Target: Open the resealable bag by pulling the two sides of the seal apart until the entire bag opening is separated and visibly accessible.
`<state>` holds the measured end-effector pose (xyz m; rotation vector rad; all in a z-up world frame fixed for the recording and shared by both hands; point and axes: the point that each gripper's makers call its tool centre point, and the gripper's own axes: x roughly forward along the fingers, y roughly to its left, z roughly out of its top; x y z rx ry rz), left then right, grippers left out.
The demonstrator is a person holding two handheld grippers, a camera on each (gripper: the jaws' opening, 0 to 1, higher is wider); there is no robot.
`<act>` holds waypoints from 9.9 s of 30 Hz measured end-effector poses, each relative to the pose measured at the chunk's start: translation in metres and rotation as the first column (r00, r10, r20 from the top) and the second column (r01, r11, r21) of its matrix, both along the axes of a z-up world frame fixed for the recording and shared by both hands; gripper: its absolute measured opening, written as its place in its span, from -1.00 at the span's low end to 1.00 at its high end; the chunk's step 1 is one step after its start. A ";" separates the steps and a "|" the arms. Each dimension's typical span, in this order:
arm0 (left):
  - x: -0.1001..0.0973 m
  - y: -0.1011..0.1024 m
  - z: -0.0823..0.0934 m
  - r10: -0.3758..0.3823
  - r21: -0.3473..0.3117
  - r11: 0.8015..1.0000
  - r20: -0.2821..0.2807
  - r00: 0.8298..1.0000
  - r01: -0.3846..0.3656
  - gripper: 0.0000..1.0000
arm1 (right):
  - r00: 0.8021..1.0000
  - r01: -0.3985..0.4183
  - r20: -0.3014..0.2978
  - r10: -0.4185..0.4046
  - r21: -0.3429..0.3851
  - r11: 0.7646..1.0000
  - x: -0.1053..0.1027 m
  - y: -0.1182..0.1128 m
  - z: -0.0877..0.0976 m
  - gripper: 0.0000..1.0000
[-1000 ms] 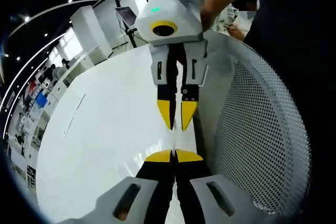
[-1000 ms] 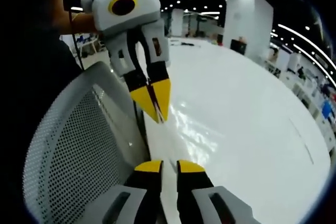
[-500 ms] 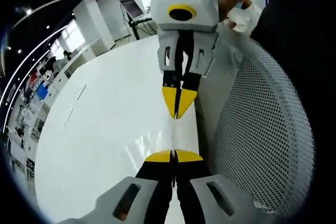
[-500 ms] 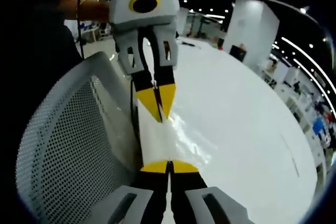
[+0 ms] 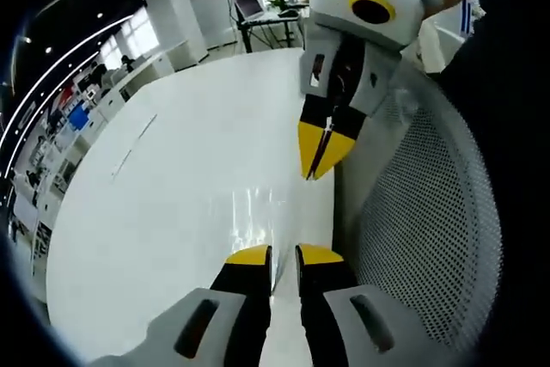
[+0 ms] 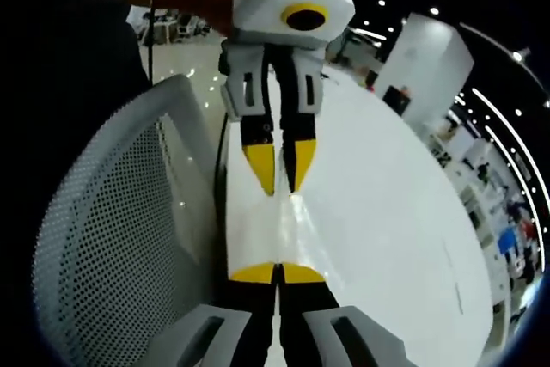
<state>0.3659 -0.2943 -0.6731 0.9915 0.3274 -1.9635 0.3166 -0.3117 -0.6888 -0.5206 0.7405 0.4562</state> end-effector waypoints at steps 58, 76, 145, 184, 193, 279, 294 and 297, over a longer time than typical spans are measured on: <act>-0.009 -0.036 -0.007 0.163 0.074 0.985 -0.081 0.983 -0.157 -1.00 | 0.998 -0.057 0.019 0.060 -0.124 0.991 0.020 0.014 -0.001 -0.93; 0.016 -0.076 0.053 0.221 -0.300 0.933 0.046 0.974 -0.198 -1.00 | 0.999 0.034 0.038 -0.030 -0.132 0.991 0.024 0.005 -0.002 -1.00; 0.038 -0.105 -0.007 0.227 -0.240 0.950 0.097 0.969 -0.198 -1.00 | 0.787 0.597 0.051 -0.615 0.187 0.780 -0.059 -0.076 0.015 -0.53; 0.115 -0.225 -0.041 0.025 -0.227 0.970 0.426 0.904 0.081 -1.00 | 0.663 0.722 -0.103 -0.741 0.351 0.597 -0.066 -0.082 -0.006 0.21; 0.127 -0.233 -0.062 0.017 -0.188 0.979 0.464 0.885 0.079 -1.00 | 0.658 0.726 -0.132 -0.741 0.373 0.578 -0.057 -0.072 -0.011 0.20; 0.061 -0.039 0.041 0.409 -0.299 0.818 -0.300 0.862 -0.492 0.99 | 0.629 0.647 0.106 -0.770 0.478 0.595 -0.046 -0.099 0.045 0.65; 0.053 -0.025 0.026 0.422 -0.260 0.820 -0.328 0.845 -0.510 0.99 | 0.641 0.647 0.085 -0.763 0.476 0.596 -0.042 -0.091 0.041 0.66; 0.051 -0.025 0.024 0.418 -0.258 0.823 -0.327 0.848 -0.506 0.99 | 0.641 0.648 0.082 -0.763 0.475 0.596 -0.042 -0.090 0.040 0.66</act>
